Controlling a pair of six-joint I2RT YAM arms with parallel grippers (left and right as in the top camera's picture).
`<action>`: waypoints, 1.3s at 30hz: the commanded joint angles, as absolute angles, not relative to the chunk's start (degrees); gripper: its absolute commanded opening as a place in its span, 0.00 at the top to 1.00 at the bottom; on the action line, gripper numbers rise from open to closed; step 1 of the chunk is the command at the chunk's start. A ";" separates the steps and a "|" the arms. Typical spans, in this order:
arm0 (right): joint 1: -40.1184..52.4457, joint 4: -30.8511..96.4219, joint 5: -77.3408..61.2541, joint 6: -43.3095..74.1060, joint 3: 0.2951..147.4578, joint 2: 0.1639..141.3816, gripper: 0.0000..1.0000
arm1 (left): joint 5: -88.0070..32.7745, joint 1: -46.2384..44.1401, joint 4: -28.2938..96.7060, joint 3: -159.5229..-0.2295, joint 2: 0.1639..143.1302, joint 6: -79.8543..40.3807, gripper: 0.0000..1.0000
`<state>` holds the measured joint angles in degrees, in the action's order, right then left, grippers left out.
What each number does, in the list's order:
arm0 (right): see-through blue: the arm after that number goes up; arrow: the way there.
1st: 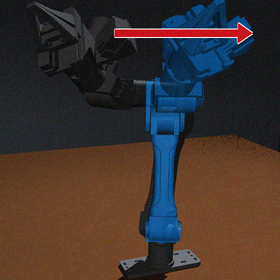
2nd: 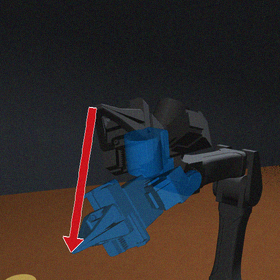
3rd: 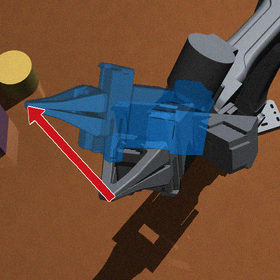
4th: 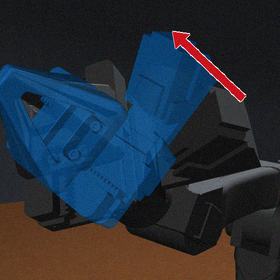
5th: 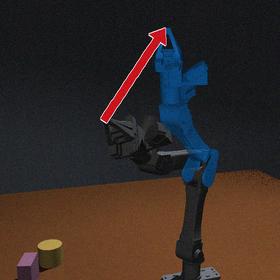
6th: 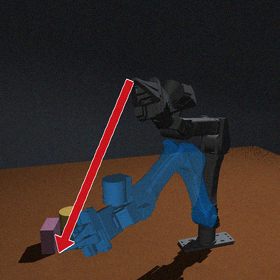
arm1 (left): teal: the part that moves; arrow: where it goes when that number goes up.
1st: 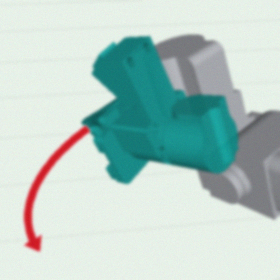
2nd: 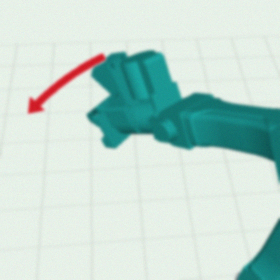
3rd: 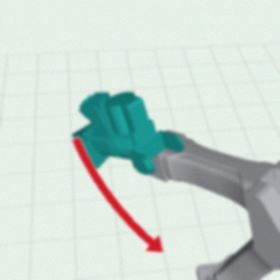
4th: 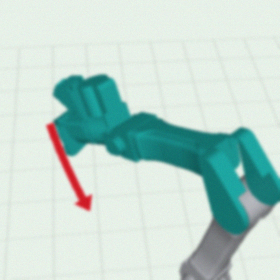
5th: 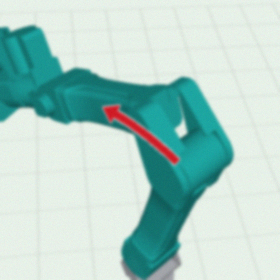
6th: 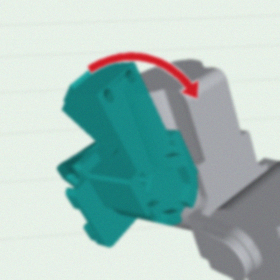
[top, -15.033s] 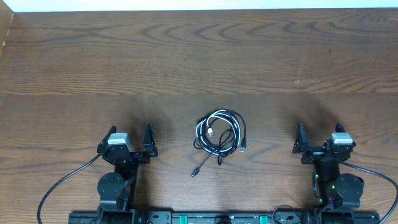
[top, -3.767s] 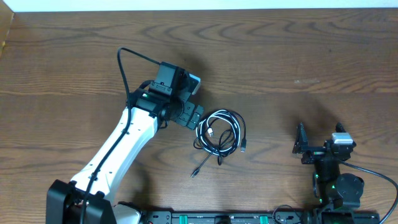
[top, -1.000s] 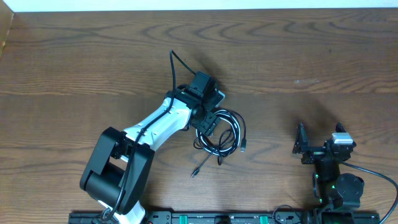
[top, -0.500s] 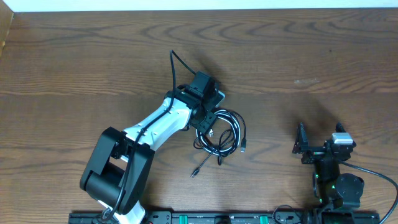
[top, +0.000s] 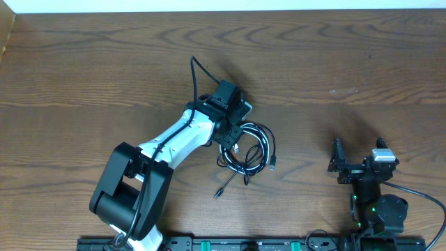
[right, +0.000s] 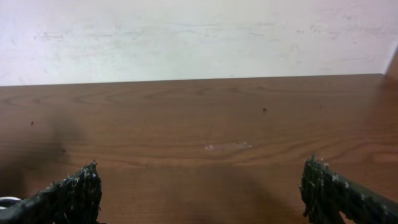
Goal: Untangle cables
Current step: 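Lower the left gripper onto the cable bundle and close on cables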
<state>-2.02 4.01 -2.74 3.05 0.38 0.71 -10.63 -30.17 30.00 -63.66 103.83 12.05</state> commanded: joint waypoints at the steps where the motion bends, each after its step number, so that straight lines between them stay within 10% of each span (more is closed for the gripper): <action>1: -2.26 4.29 -2.04 3.81 0.34 0.32 0.01 | -10.98 -30.30 30.09 -63.05 104.49 12.19 0.56; 39: -2.26 4.29 -2.07 3.81 0.34 0.32 0.01 | -10.96 -30.30 29.50 -62.67 106.04 12.21 0.48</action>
<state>-2.02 4.01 -2.74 3.05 0.38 0.71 -10.63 -30.17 29.56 -63.57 104.20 12.05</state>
